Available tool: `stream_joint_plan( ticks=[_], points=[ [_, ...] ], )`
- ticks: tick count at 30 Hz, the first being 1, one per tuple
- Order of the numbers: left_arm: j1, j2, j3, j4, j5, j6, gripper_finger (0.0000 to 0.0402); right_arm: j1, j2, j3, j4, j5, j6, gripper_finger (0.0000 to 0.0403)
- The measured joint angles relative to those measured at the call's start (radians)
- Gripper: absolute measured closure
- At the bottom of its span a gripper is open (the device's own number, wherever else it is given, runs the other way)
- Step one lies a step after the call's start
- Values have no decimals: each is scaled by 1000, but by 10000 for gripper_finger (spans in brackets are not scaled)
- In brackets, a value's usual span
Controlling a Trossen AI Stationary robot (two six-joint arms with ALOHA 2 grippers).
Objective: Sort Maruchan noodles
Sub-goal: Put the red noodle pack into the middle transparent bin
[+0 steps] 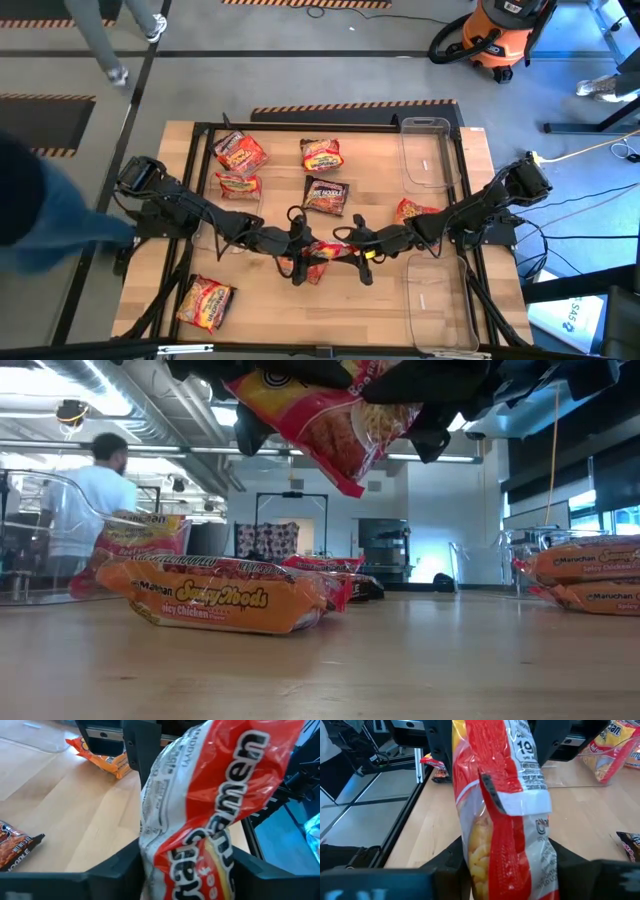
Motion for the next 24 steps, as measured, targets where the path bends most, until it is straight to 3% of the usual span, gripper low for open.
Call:
stream_joint_plan(
  ticks=[6, 15, 24],
  points=[
    [2, 0, 0, -3, -2, 9, 287, 1, 0, 0, 10, 23, 6, 269],
    [-2, -45, -1, -32, 35, 5, 308, 0, -32, 1, 10, -23, -20, 171],
    [2, -264, -1, -378, 54, 24, 310, 30, -230, 4, -255, 1, -69, 130]
  ],
)
